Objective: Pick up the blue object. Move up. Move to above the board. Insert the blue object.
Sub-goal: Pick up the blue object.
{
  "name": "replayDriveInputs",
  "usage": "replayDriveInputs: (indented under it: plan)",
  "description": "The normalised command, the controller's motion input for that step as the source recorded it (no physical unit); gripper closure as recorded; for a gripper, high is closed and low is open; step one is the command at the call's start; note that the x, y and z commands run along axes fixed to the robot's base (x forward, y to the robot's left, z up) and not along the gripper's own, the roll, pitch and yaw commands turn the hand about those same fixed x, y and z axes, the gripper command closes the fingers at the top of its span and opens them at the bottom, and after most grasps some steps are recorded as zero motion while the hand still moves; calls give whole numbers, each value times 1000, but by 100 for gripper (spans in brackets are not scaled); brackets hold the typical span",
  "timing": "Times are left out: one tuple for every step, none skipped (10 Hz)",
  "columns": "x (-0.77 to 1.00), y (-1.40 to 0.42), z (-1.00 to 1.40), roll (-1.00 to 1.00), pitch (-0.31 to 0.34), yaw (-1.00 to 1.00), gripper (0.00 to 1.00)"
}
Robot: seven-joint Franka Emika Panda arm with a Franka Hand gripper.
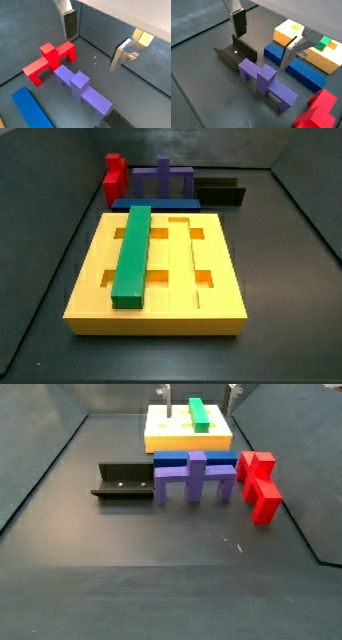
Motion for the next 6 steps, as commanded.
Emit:
replayDriveInputs:
  plan:
    - [0,-31,-14,-77,-83,-171,0]
    - [-34,-214,0,-159,-131,-511,0]
    - [0,-283,0,-191,-124,-723,0]
    - [14,-269,17,-146,-69,-760,0]
    - [6,-280,0,-119,-74,-777,0]
    - [0,-326,0,-36,-47,-837,0]
